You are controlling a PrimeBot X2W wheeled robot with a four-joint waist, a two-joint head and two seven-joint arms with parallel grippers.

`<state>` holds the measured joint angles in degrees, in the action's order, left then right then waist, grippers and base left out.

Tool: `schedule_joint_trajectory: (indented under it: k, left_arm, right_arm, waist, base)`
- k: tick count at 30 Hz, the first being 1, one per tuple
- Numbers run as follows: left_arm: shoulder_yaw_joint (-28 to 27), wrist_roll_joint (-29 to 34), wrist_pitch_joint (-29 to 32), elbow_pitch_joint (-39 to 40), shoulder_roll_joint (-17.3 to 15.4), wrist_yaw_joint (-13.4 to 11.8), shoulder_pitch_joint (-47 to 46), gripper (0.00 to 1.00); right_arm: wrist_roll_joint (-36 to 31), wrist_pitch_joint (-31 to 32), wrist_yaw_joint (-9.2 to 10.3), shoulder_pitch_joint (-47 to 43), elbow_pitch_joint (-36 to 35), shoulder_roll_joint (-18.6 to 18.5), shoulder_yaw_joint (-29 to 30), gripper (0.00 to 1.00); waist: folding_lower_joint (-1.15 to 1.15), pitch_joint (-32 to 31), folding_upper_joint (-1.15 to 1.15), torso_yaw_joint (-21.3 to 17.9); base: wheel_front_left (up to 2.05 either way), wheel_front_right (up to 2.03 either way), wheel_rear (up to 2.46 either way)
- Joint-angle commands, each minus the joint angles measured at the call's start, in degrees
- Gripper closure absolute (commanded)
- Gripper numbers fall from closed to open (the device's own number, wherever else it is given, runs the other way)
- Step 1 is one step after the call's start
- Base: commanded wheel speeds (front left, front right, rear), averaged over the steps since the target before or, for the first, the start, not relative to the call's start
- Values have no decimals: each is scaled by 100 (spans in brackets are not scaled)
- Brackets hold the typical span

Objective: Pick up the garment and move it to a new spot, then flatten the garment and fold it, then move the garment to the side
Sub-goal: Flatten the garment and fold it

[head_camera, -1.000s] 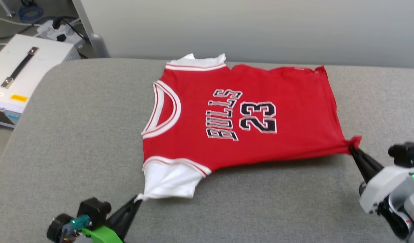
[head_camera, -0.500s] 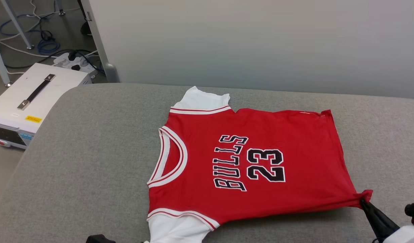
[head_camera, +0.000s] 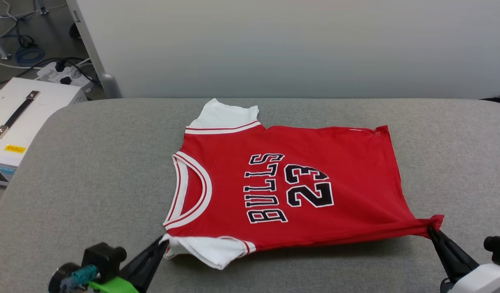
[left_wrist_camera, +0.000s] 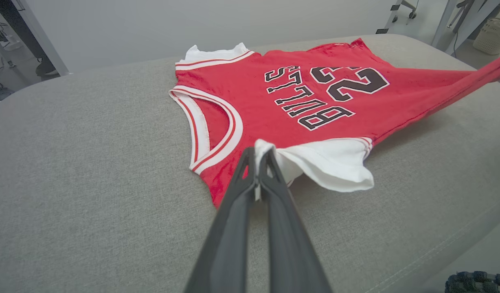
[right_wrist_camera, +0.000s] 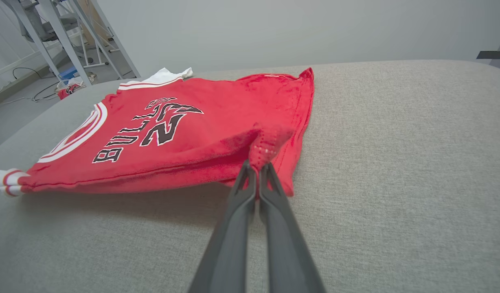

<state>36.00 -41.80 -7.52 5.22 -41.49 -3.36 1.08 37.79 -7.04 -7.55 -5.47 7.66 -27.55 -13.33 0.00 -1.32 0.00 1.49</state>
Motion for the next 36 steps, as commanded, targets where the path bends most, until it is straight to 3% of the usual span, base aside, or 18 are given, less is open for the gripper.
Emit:
schedule_joint_trajectory:
  k: [1, 17, 30, 36]
  left_arm:
    - [-75, 44, -9, 20, 12, -13, -230, 100]
    - [-226, 88, 754, -693, -66, 499, -2019, 100]
    - [161, 243, 1276, -1694, 115, 950, -3214, 100]
    - [443, 238, 1298, -2511, 462, 1046, -3811, 100]
  right_arm:
    - [-94, 86, 6, 78, -68, 15, 56, 100]
    - [-731, 1034, 6, 1317, 110, 305, -61, 100]
    - [-987, 1132, 6, 2539, 1207, 528, -390, 100]
    - [-1018, 1092, 6, 3040, 1886, 567, -625, 100]
  waist:
    - [0, 116, 0, -75]
    - [0, 1012, 0, -370]
    - [0, 1569, 0, -449]
    - [0, 1733, 0, -370]
  base:
    - [0, 0, 0]
    - [0, 0, 0]
    - [0, 0, 0]
    - [0, 0, 0]
